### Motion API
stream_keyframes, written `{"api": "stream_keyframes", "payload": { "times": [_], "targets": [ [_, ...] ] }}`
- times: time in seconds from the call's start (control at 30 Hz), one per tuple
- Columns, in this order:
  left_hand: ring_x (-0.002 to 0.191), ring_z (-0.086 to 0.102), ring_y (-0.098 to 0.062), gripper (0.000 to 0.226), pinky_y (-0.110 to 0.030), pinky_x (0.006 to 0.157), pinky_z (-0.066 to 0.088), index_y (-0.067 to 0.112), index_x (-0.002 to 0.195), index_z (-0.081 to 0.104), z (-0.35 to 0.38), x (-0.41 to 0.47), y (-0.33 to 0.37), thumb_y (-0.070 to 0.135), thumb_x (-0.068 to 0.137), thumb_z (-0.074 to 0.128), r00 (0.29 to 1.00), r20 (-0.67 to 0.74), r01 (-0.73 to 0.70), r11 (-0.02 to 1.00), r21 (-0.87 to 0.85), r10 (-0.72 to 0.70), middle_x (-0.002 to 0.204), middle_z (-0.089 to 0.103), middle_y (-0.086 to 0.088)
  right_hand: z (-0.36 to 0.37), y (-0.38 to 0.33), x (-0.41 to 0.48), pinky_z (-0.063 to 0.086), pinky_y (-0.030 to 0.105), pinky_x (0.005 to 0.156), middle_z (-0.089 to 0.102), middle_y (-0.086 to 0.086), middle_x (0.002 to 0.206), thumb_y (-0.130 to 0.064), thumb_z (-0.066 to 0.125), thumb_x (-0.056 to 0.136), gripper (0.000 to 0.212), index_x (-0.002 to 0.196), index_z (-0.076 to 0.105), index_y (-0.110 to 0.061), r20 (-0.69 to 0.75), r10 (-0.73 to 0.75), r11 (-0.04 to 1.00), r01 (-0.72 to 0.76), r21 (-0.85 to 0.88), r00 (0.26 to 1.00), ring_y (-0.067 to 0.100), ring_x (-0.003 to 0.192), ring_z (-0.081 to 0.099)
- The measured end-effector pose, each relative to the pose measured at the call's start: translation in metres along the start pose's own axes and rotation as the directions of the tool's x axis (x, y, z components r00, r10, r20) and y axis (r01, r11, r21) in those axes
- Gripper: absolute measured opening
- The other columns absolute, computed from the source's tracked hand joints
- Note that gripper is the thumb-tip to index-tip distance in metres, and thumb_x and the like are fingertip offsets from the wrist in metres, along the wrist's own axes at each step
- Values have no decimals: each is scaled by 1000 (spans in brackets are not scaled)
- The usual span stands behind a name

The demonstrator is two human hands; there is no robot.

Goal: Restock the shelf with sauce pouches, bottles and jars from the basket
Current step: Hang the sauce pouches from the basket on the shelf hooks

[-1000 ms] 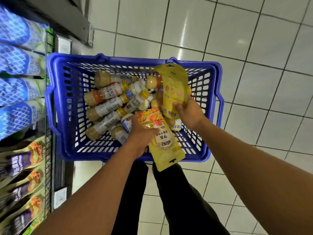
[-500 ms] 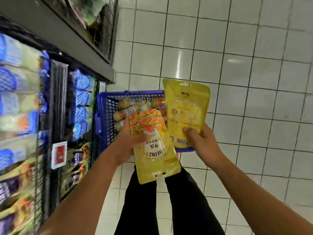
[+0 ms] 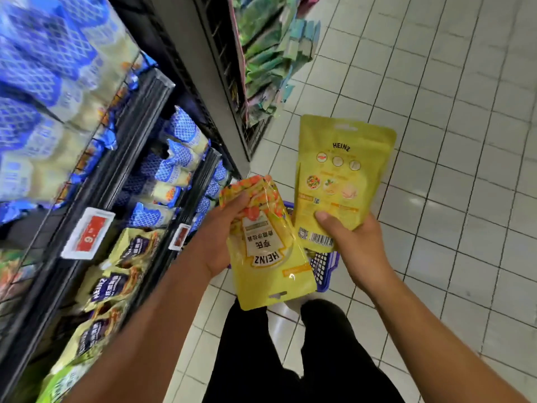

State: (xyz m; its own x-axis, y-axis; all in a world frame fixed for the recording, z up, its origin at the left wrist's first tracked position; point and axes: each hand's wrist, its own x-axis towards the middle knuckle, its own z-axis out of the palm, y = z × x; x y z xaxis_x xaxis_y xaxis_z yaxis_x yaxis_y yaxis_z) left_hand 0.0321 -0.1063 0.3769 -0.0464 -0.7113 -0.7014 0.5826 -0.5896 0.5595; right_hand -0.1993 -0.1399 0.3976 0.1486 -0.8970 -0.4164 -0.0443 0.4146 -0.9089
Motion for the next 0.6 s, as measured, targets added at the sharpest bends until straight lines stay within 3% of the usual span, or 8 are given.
{"api": "stream_keyframes", "payload": {
  "times": [0.17,0.23,0.33,0.43,0.6],
  "targets": [
    [98,73,-28,33,-40,77,59,21,104,79,8,-69,13,38,75,78,984,-96,-159,979,-131,147,106,76,-12,15,-46,-18,60,25,74,78,-7,101,-37,73,78,35,110,69,-23,166,-79,995,87,-46,983,14,92,75],
    [96,74,-29,30,-39,75,59,18,102,80,10,-99,13,37,81,72,968,-153,-229,953,-198,200,105,76,-15,20,-62,-28,59,22,73,78,-9,100,-38,73,77,33,107,71,-25,252,-121,987,143,-72,960,12,91,75],
    [101,72,-32,36,-40,75,60,12,105,78,13,-143,9,37,81,71,922,-271,-350,895,-277,277,113,73,-18,31,-88,-46,54,13,68,78,-15,95,-35,74,77,18,94,76,-36,394,-176,971,225,-81,902,6,87,74],
    [99,72,-33,38,-40,72,60,12,100,80,14,-185,4,40,76,72,868,-389,-441,841,-314,310,115,72,-19,48,-109,-64,53,11,66,77,-17,91,-32,81,77,21,89,75,-49,522,-213,952,295,-78,826,3,84,74],
    [99,73,-33,43,-42,68,60,12,100,80,6,-256,-10,42,70,74,788,-505,-563,746,-357,353,112,73,-20,85,-120,-93,54,13,67,78,-11,94,-20,77,84,14,93,76,-30,680,-217,940,337,-46,701,8,87,75]
  ]
}}
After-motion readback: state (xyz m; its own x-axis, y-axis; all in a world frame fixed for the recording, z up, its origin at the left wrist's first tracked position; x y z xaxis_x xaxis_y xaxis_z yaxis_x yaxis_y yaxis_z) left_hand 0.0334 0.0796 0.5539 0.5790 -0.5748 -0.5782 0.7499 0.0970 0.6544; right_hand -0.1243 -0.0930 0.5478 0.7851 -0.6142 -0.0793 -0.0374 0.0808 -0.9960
